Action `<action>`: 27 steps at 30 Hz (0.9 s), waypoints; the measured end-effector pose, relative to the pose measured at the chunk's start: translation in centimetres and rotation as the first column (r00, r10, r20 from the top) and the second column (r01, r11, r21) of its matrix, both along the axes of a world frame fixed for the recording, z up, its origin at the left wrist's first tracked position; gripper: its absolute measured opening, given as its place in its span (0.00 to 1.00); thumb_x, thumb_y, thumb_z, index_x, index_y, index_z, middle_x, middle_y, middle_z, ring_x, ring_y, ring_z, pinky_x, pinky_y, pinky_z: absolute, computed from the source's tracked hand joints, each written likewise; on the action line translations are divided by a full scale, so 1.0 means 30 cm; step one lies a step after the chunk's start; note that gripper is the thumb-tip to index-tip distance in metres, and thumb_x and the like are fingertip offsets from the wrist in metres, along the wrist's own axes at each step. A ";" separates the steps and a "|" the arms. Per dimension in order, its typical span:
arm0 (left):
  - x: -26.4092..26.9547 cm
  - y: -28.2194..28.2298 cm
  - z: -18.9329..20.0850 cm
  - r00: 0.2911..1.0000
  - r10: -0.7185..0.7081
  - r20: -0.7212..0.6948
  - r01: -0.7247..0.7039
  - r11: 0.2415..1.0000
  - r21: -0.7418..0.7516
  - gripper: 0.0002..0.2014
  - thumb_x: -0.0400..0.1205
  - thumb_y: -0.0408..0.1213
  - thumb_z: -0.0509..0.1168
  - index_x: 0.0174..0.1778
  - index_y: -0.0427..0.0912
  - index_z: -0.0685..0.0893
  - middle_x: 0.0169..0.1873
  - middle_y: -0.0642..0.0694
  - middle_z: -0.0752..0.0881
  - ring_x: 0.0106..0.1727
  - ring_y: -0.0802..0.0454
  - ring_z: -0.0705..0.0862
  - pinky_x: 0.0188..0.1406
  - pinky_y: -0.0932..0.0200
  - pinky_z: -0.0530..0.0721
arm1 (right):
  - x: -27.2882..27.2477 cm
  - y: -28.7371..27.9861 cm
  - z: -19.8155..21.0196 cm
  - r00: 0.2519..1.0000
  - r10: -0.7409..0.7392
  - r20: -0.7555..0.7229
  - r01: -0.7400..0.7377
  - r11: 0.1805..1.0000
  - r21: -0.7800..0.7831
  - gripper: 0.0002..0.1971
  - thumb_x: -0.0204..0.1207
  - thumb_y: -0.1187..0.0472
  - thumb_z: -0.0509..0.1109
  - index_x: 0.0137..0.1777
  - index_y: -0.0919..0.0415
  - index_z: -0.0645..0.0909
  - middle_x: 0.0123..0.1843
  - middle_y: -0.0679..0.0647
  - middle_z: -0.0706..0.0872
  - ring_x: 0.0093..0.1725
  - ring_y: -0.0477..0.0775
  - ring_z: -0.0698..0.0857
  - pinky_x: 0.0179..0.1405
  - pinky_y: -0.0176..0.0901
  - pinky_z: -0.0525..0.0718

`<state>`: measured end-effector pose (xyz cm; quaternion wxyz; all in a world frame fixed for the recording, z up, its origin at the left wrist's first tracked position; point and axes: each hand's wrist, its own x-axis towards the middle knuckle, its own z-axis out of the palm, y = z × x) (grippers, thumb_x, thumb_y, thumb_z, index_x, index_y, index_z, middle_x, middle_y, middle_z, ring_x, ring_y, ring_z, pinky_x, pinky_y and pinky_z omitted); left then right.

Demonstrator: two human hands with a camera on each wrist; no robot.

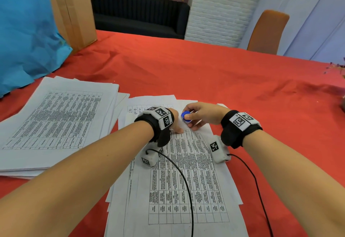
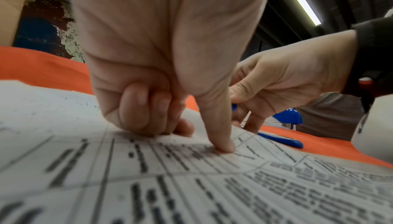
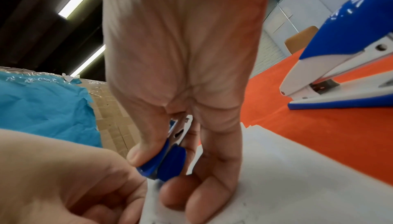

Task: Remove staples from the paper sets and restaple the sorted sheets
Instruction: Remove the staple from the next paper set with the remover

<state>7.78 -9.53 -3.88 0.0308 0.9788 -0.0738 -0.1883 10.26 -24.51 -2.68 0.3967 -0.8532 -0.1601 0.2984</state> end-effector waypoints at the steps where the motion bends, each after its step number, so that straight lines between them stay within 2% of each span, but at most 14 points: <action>1: -0.001 -0.001 0.000 1.000 0.000 -0.004 0.000 1.000 -0.003 0.25 0.78 0.57 0.66 0.60 0.39 0.79 0.48 0.45 0.81 0.48 0.47 0.79 0.50 0.55 0.76 | -0.002 0.002 0.007 1.000 0.007 -0.007 -0.007 1.000 -0.009 0.04 0.83 0.66 0.64 0.54 0.65 0.77 0.40 0.59 0.83 0.36 0.52 0.85 0.44 0.50 0.88; 4: 0.000 -0.004 0.003 1.000 0.009 -0.013 -0.009 1.000 -0.025 0.18 0.79 0.55 0.65 0.46 0.41 0.79 0.40 0.46 0.80 0.44 0.47 0.79 0.48 0.55 0.78 | -0.003 0.013 0.028 0.999 0.040 -0.006 -0.041 0.998 -0.055 0.08 0.82 0.66 0.64 0.58 0.68 0.77 0.44 0.61 0.83 0.42 0.57 0.84 0.52 0.58 0.88; 6: -0.008 -0.004 0.009 1.000 0.005 -0.012 -0.005 1.000 -0.023 0.16 0.79 0.53 0.64 0.39 0.42 0.76 0.33 0.48 0.77 0.42 0.47 0.78 0.45 0.56 0.76 | 0.000 0.023 0.042 0.998 0.063 0.014 -0.061 0.993 -0.103 0.10 0.82 0.65 0.65 0.60 0.69 0.77 0.46 0.61 0.83 0.44 0.58 0.84 0.52 0.58 0.89; 9: -0.009 -0.002 0.011 0.999 -0.048 0.008 0.048 0.999 -0.006 0.15 0.80 0.51 0.64 0.47 0.41 0.77 0.32 0.48 0.76 0.42 0.48 0.77 0.39 0.59 0.75 | -0.001 0.049 0.059 0.991 0.123 0.054 -0.111 0.975 -0.193 0.08 0.81 0.64 0.66 0.58 0.66 0.79 0.49 0.59 0.84 0.45 0.55 0.85 0.48 0.53 0.90; 13: -0.008 0.013 0.001 0.993 -0.110 0.038 0.112 0.992 -0.057 0.23 0.79 0.52 0.67 0.63 0.38 0.79 0.44 0.46 0.79 0.44 0.47 0.78 0.43 0.58 0.75 | -0.006 0.093 0.106 0.962 0.258 0.088 -0.207 0.902 -0.379 0.03 0.82 0.64 0.66 0.52 0.59 0.80 0.53 0.59 0.84 0.50 0.55 0.87 0.51 0.56 0.89; 17: -0.022 0.017 0.025 0.999 -0.045 -0.011 0.045 0.999 0.008 0.26 0.78 0.58 0.65 0.59 0.38 0.78 0.41 0.45 0.79 0.44 0.46 0.77 0.34 0.58 0.74 | -0.001 0.063 0.207 0.968 0.183 0.172 -0.120 0.939 -0.324 0.07 0.82 0.63 0.66 0.58 0.62 0.80 0.51 0.57 0.85 0.48 0.53 0.88 0.51 0.56 0.90; 19: -0.025 0.018 0.040 0.998 -0.025 -0.049 0.025 1.000 -0.009 0.26 0.78 0.58 0.66 0.60 0.38 0.78 0.44 0.45 0.79 0.46 0.46 0.77 0.36 0.58 0.74 | -0.007 0.036 0.249 0.966 0.138 0.218 -0.074 0.958 -0.279 0.09 0.82 0.62 0.66 0.60 0.63 0.80 0.50 0.56 0.84 0.47 0.52 0.87 0.51 0.55 0.90; 20: -0.026 0.022 0.042 0.998 -0.006 -0.065 0.003 0.999 -0.041 0.23 0.78 0.57 0.66 0.55 0.38 0.79 0.43 0.46 0.81 0.45 0.47 0.78 0.37 0.58 0.74 | -0.012 0.027 0.260 0.968 0.127 0.214 -0.076 0.969 -0.233 0.10 0.82 0.62 0.67 0.60 0.63 0.80 0.49 0.56 0.83 0.46 0.52 0.86 0.51 0.56 0.90; 22: -0.023 0.049 0.034 0.991 0.074 -0.115 -0.097 0.973 -0.209 0.19 0.82 0.54 0.62 0.40 0.40 0.79 0.29 0.49 0.81 0.36 0.49 0.78 0.33 0.60 0.71 | -0.030 0.020 0.268 0.978 0.118 0.173 -0.102 0.990 -0.099 0.10 0.82 0.61 0.67 0.60 0.64 0.81 0.48 0.56 0.81 0.45 0.52 0.83 0.52 0.56 0.89; 23: -0.022 0.065 0.027 0.964 0.135 -0.227 -0.223 0.880 -0.420 0.19 0.85 0.52 0.58 0.37 0.41 0.78 0.24 0.49 0.78 0.30 0.51 0.75 0.30 0.60 0.70 | -0.040 0.019 0.266 0.981 0.118 0.155 -0.114 0.993 -0.033 0.10 0.82 0.61 0.67 0.59 0.64 0.81 0.47 0.56 0.80 0.46 0.51 0.82 0.52 0.56 0.89; 24: -0.029 0.077 0.021 0.895 0.165 -0.415 -0.416 0.650 -0.637 0.20 0.86 0.51 0.55 0.38 0.39 0.77 0.23 0.47 0.75 0.27 0.52 0.72 0.28 0.61 0.68 | -0.049 0.019 0.262 0.982 0.117 0.148 -0.122 0.992 0.021 0.10 0.82 0.61 0.67 0.59 0.64 0.81 0.47 0.55 0.80 0.46 0.51 0.82 0.53 0.56 0.88; 25: -0.040 0.085 0.019 0.817 0.121 -0.563 -0.567 0.343 -0.749 0.21 0.88 0.50 0.52 0.40 0.36 0.76 0.26 0.45 0.73 0.27 0.52 0.70 0.27 0.63 0.67 | -0.058 0.026 0.259 0.981 0.121 0.154 -0.131 0.990 0.053 0.10 0.82 0.61 0.67 0.60 0.64 0.81 0.47 0.54 0.80 0.45 0.50 0.81 0.53 0.55 0.88; 26: -0.050 0.093 0.023 0.768 0.064 -0.638 -0.641 0.072 -0.764 0.21 0.88 0.49 0.50 0.42 0.34 0.76 0.29 0.43 0.72 0.28 0.52 0.70 0.27 0.63 0.69 | -0.067 0.040 0.253 0.976 0.127 0.175 -0.139 0.989 0.055 0.11 0.82 0.60 0.67 0.61 0.63 0.81 0.46 0.53 0.81 0.45 0.49 0.81 0.53 0.53 0.88; 27: -0.061 0.101 0.027 0.729 -0.006 -0.685 -0.677 -0.152 -0.720 0.21 0.89 0.47 0.50 0.44 0.32 0.76 0.32 0.41 0.73 0.30 0.51 0.72 0.28 0.63 0.71 | -0.079 0.062 0.251 0.965 0.141 0.220 -0.150 0.988 0.022 0.11 0.82 0.60 0.67 0.61 0.62 0.80 0.46 0.52 0.82 0.44 0.48 0.81 0.53 0.51 0.88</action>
